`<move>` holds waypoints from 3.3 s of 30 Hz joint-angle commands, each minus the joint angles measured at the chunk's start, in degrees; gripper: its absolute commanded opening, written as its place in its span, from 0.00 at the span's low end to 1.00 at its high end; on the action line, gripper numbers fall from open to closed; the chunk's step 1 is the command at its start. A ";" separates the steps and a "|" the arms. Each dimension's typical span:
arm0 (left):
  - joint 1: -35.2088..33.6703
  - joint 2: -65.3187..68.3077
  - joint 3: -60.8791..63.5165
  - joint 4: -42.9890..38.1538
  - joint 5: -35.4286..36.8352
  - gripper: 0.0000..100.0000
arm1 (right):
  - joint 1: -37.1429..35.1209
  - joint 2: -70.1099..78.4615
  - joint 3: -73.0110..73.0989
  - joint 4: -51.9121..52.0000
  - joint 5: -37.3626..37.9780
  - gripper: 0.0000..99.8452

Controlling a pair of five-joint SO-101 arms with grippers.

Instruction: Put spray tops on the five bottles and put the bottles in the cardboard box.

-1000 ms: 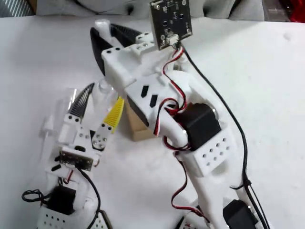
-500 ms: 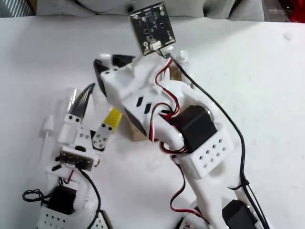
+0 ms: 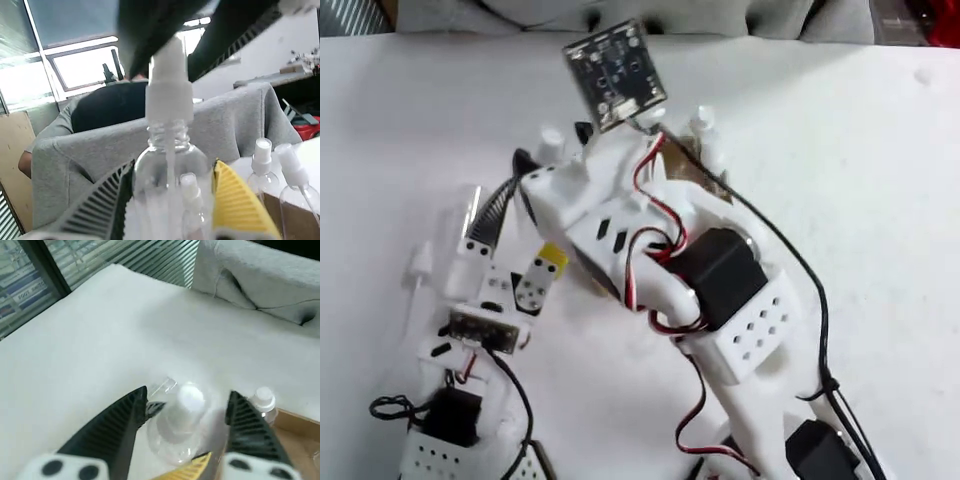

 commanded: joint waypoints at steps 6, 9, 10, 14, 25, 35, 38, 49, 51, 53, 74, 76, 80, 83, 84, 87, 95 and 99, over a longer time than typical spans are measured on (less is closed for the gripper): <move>0.22 -0.92 0.09 -1.67 0.62 0.02 | 1.36 -7.25 -9.49 1.89 0.44 0.37; 0.22 -0.92 0.18 -1.67 0.62 0.02 | 4.26 -8.40 -11.52 1.54 0.26 0.30; 0.22 -0.92 0.18 -1.67 0.62 0.02 | 5.58 -8.48 -11.69 1.54 0.26 0.26; 0.22 -0.92 0.18 -1.67 0.62 0.02 | 11.12 -8.40 -11.60 1.54 0.26 0.01; 0.40 -0.92 0.18 -1.58 0.62 0.02 | 13.76 -2.51 -0.88 -1.19 0.09 0.08; 0.22 -0.92 0.26 -1.58 0.62 0.02 | 5.41 -1.10 1.58 -1.19 0.09 0.08; 0.22 -0.92 0.26 -1.49 0.62 0.02 | 5.76 -2.15 1.58 -0.48 0.18 0.08; 0.13 -0.92 -0.18 -1.32 7.47 0.02 | 18.33 -2.51 1.58 8.57 0.18 0.08; 0.13 -0.92 -0.26 -1.32 8.62 0.02 | 19.30 -2.68 1.58 11.74 0.18 0.08; 0.13 -0.84 -0.26 -1.32 9.05 0.02 | 20.00 -2.68 1.58 15.25 0.18 0.08; -1.98 4.00 -14.86 11.08 20.48 0.02 | 22.55 -19.30 29.01 22.20 0.62 0.04; -1.89 9.27 -16.97 9.58 20.48 0.02 | 19.74 -21.58 34.20 19.03 0.62 0.03; -1.54 21.14 -22.24 6.42 20.40 0.02 | 13.49 -26.77 44.04 8.57 0.26 0.02; -1.71 28.00 -25.32 5.27 20.48 0.02 | 8.57 -32.13 51.96 0.22 0.18 0.02; -1.63 29.93 -26.02 5.19 20.48 0.02 | 6.90 -34.15 54.86 -2.68 0.18 0.02; -1.45 33.89 -27.96 5.01 20.48 0.02 | 2.86 -40.40 64.53 -12.79 0.18 0.02; 4.44 36.70 -28.22 2.46 20.57 0.02 | -1.36 -58.24 89.14 -41.19 0.18 0.02; 7.96 36.62 -28.22 2.55 20.57 0.02 | -1.36 -64.92 96.26 -47.08 0.18 0.02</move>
